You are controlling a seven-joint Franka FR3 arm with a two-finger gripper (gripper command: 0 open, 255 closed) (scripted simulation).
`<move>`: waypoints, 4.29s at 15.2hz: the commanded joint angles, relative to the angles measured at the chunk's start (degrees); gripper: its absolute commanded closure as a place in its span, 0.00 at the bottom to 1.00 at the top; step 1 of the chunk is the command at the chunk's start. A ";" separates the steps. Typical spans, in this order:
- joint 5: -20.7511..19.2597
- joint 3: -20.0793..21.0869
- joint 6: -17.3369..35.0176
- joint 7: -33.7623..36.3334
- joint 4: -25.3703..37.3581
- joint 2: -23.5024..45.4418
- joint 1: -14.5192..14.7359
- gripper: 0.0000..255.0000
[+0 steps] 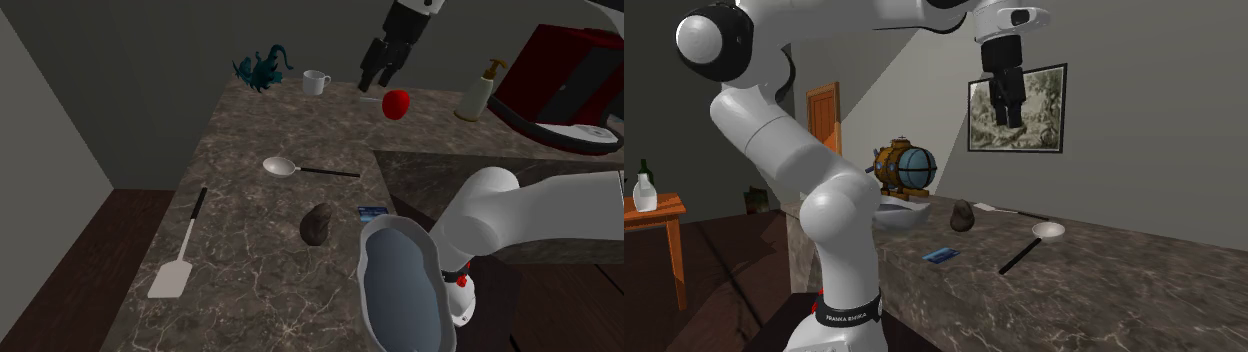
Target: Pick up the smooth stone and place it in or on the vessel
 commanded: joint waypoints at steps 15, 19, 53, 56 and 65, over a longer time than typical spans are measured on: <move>7.53 18.85 11.98 10.51 -19.02 -9.51 7.98 0.00; 10.51 25.24 15.92 14.00 -22.49 -9.54 11.00 0.00; 14.23 33.33 24.07 17.35 -26.67 -5.98 13.34 1.00; 13.39 32.34 21.64 17.23 -24.71 -6.49 12.99 1.00; 3.63 43.21 22.81 19.73 -9.36 17.38 1.49 0.00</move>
